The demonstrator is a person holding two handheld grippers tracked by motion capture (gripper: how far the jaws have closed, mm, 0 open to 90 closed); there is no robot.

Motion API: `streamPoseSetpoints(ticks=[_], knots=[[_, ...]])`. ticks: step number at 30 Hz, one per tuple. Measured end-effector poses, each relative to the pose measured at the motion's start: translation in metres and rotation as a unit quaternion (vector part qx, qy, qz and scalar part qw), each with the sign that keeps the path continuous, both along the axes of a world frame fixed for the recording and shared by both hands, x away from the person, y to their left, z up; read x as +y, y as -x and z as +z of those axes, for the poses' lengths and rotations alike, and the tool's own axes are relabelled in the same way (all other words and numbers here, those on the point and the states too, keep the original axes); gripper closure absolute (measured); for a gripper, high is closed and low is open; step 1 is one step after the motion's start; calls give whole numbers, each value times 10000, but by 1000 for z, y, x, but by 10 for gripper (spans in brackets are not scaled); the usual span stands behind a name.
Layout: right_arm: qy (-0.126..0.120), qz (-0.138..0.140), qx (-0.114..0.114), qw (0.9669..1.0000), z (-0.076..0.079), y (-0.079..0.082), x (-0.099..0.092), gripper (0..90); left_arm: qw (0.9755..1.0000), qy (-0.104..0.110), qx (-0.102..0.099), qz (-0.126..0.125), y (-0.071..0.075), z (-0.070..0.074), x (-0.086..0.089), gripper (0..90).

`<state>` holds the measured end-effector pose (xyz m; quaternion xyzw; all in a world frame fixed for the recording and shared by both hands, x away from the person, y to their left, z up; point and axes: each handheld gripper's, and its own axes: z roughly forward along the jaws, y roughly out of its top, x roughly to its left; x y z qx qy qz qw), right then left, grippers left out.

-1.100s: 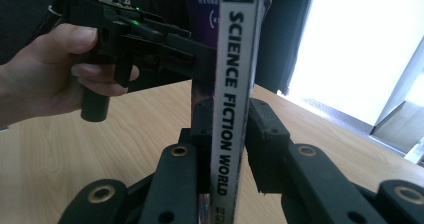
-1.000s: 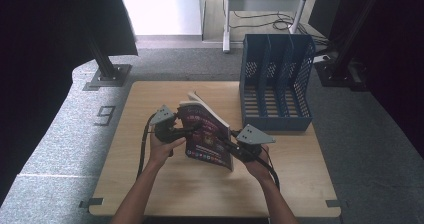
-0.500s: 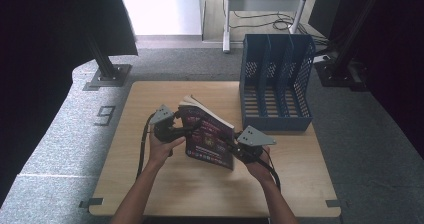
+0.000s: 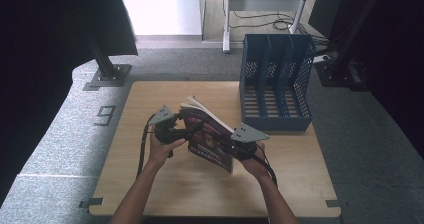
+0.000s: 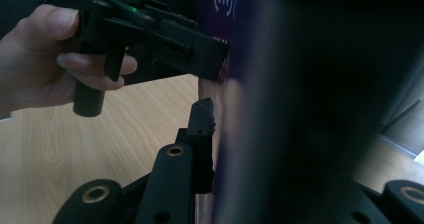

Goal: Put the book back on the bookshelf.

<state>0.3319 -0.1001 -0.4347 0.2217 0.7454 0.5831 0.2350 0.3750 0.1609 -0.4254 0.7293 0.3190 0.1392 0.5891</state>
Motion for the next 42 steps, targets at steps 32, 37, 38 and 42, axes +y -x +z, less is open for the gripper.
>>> streamPoseSetpoints(ticks=[32,37,38,42], knots=[[-347,-393,341,9980,1,-3,-3,814,9980,-264,363,448,19,-30,30,216],[-407,-428,381,9975,1,-3,-3,814,9977,-310,380,459,25,-36,34,216],[-420,-455,387,9973,1,-3,-2,814,9976,-342,374,467,26,-37,35,215],[-434,-467,382,9972,1,-1,-2,814,9973,-390,369,494,32,-43,36,214]])
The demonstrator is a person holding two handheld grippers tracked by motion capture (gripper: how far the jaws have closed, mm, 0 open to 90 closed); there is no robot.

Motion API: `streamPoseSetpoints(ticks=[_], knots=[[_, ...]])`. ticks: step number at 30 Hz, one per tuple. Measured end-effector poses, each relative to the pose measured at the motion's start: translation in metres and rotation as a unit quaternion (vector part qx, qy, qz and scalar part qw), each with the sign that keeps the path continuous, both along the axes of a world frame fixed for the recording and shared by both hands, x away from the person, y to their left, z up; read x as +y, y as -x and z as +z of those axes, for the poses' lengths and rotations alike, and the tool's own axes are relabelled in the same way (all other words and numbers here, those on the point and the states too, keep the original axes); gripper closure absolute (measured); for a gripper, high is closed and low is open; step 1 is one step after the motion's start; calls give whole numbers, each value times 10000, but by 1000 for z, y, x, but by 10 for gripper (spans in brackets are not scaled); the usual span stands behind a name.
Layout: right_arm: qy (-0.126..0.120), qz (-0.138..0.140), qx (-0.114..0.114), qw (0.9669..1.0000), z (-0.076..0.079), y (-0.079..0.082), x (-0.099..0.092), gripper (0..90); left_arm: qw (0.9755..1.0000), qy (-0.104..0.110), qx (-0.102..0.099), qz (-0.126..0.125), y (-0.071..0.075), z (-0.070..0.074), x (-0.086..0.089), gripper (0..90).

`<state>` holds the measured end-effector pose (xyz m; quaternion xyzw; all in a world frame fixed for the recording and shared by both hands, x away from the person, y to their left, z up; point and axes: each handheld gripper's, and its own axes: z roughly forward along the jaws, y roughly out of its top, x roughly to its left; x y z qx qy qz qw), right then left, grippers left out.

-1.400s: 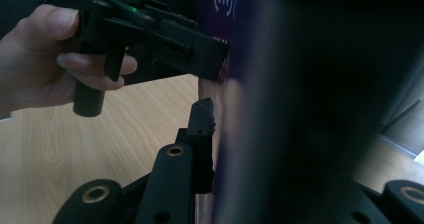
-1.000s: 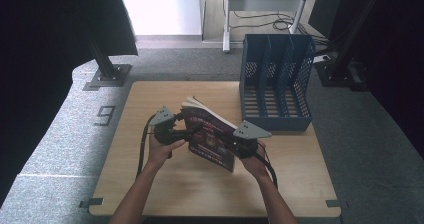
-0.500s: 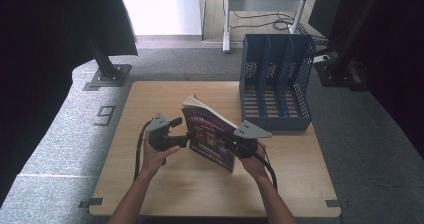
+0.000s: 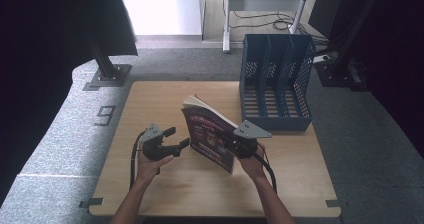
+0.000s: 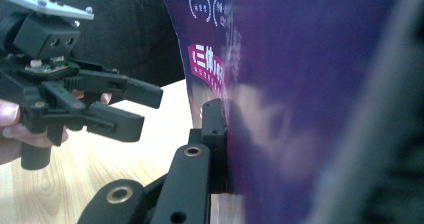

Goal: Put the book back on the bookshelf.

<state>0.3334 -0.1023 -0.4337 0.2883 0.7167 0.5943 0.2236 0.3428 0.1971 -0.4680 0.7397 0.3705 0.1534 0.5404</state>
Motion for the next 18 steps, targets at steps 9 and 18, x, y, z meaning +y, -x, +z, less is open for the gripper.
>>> streamPoseSetpoints(ticks=[9,18], knots=[[-26,-62,-4,10000,1,2,-1,815,9997,-206,62,74,11,-13,2,213],[-75,-169,-18,9998,3,3,0,815,9990,-378,236,97,10,-27,0,215]])
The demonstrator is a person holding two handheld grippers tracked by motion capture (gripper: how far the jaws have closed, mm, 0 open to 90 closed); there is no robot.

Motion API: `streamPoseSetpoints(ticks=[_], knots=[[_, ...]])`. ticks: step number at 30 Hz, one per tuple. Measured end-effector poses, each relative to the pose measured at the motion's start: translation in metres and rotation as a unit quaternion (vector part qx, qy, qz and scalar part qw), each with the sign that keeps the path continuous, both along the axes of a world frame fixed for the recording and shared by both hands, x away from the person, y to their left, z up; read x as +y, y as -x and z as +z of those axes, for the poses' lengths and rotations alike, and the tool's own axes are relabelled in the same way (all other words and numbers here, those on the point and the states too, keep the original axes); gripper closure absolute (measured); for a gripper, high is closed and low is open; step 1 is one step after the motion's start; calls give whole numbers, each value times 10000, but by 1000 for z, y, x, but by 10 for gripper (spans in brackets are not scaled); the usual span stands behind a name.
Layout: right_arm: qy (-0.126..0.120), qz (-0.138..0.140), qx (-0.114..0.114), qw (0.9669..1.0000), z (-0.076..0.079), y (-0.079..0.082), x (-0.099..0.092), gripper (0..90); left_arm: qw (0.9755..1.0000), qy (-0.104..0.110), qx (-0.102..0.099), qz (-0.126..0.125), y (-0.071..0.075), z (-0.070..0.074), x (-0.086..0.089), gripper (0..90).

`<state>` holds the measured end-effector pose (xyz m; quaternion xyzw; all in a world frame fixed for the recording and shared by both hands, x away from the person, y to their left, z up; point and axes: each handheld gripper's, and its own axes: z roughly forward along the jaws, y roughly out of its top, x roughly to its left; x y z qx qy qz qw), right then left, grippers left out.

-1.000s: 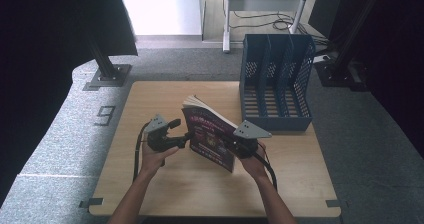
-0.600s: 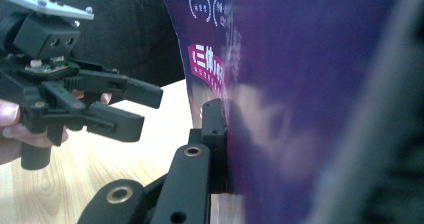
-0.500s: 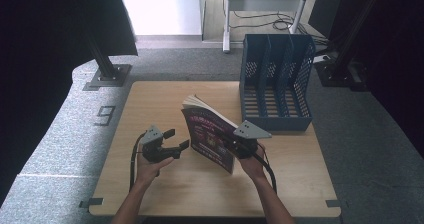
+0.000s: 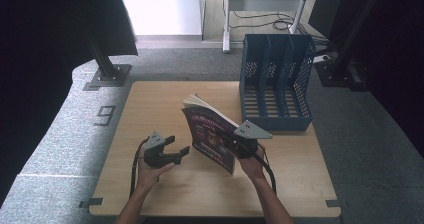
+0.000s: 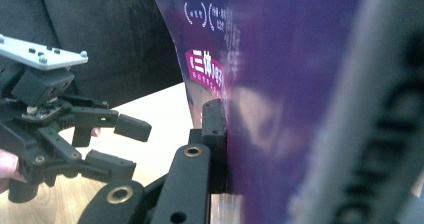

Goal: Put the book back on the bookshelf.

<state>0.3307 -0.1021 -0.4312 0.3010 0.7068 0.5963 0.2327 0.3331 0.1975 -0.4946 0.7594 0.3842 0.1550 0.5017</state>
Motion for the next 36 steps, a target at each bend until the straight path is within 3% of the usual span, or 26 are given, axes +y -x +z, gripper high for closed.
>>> streamPoseSetpoints(ticks=[10,13,19,32,36], knots=[[-158,-129,-80,9998,2,2,-5,815,9998,45,181,108,4,-10,7,217],[-274,-136,-51,9995,4,2,-9,815,9997,53,178,133,5,-9,9,217],[-270,-199,-131,9994,11,2,-10,815,9995,205,143,194,5,-5,15,219],[-304,-295,-207,9989,21,0,-7,815,9995,238,121,165,8,-2,15,220],[-437,-298,-187,9984,29,-2,-8,815,9995,249,105,158,8,-1,16,222]])
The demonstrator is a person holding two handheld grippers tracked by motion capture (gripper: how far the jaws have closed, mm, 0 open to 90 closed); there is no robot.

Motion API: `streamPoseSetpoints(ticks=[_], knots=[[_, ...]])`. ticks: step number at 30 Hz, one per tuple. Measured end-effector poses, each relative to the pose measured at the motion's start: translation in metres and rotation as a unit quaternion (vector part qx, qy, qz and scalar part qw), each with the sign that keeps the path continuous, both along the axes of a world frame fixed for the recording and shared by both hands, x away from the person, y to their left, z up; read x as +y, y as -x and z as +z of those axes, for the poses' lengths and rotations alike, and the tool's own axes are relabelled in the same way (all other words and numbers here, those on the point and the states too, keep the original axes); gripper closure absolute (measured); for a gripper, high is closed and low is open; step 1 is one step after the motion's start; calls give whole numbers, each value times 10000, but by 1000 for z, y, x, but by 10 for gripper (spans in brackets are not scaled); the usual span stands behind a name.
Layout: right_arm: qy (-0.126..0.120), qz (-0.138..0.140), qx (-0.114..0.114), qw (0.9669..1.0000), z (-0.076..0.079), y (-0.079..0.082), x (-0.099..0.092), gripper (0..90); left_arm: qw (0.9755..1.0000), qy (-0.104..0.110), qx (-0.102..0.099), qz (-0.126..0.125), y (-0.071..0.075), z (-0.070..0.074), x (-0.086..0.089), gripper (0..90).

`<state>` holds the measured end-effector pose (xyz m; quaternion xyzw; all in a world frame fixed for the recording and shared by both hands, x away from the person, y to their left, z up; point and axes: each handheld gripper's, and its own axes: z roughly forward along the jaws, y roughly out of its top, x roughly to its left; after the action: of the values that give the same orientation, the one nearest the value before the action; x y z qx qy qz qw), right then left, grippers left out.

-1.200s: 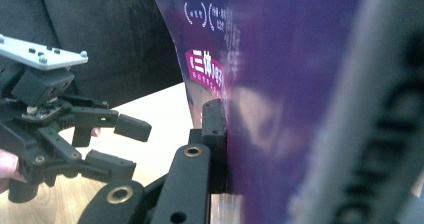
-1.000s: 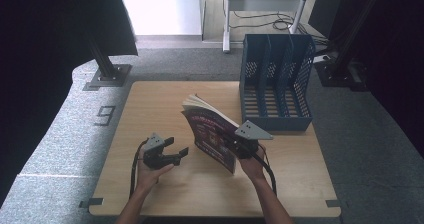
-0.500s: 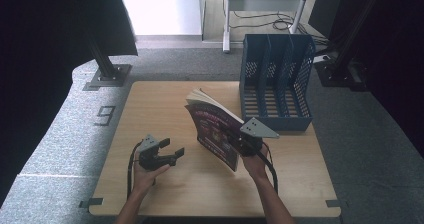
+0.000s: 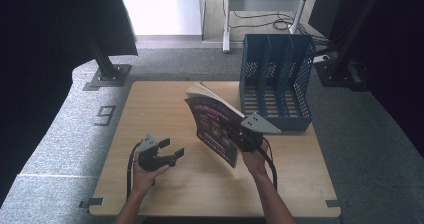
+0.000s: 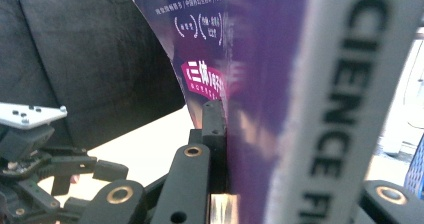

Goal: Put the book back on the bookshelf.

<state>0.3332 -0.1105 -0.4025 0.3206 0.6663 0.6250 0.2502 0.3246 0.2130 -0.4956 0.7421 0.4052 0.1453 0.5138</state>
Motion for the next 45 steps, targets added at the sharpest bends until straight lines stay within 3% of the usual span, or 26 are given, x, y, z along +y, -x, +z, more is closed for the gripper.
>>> streamPoseSetpoints(ticks=[25,32,45], knots=[[-110,-240,-158,9995,28,-10,-5,815,10000,63,-62,-2,3,2,-1,229],[-149,-337,-158,9992,34,-14,-9,816,9997,246,-44,-34,3,3,1,229],[-205,-420,-224,9987,48,-20,-9,816,9998,172,-7,-30,3,3,1,230]])
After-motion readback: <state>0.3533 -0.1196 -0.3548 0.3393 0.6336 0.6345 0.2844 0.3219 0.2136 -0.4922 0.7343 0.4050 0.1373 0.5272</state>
